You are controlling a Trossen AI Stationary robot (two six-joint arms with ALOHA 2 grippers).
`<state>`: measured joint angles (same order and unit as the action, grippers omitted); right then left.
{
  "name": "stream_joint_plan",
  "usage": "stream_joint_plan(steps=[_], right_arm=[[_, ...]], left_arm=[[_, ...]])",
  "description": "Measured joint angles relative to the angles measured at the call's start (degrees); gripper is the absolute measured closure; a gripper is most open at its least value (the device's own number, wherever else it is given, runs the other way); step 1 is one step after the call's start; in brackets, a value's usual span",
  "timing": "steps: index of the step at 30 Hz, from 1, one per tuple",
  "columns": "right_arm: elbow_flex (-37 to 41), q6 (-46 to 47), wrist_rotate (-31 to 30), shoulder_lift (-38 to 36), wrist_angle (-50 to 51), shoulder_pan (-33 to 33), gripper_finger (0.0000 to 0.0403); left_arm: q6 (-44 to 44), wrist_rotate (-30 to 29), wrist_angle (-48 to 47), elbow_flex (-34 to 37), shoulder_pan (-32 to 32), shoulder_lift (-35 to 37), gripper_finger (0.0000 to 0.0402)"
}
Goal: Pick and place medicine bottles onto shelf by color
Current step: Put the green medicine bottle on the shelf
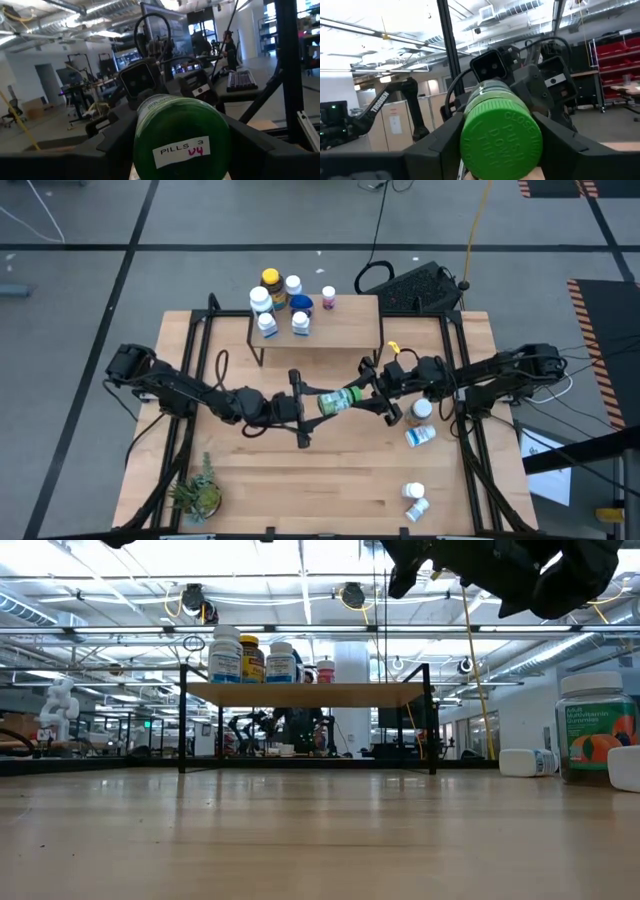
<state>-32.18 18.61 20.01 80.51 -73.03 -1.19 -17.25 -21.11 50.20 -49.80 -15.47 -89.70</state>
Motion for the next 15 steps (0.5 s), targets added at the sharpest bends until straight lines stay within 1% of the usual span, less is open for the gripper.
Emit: stream_joint_plan(steps=[4,7,9,10,12,13,15], right_arm=[[0.0,-2.4,-0.4,-1.1,4.1,-0.1,0.0210],[0.0,-6.0,-1.1,-3.1,10.4,-0.7,0.0210],[-0.1,-8.2,-4.2,-5.8,16.4,-1.1,0.0210],[-0.2,-9.5,-5.6,-7.7,21.0,-1.3,0.0210],[-1.0,-12.7,-9.5,-11.4,33.0,-1.4,0.0210],[-2.3,-15.0,-12.8,-13.4,40.4,-1.4,0.0210],[-6.2,-19.3,-21.8,-16.8,55.4,-0.9,0.0210]], left_arm=[[2.5,-1.4,-3.3,-0.1,0.3,0.0,0.0139],[8.9,-6.3,-7.3,0.0,0.0,-0.6,0.0121],[10.5,-9.7,-11.5,0.0,0.1,-0.3,0.0107],[10.4,-12.1,-14.5,0.0,0.1,-0.2,0.0100],[11.0,-18.9,-21.4,0.0,0.1,-0.1,0.0088],[12.5,-22.1,-24.8,0.1,0.1,-0.1,0.0083],[15.7,-25.7,-30.4,0.1,0.5,0.6,0.0078]])
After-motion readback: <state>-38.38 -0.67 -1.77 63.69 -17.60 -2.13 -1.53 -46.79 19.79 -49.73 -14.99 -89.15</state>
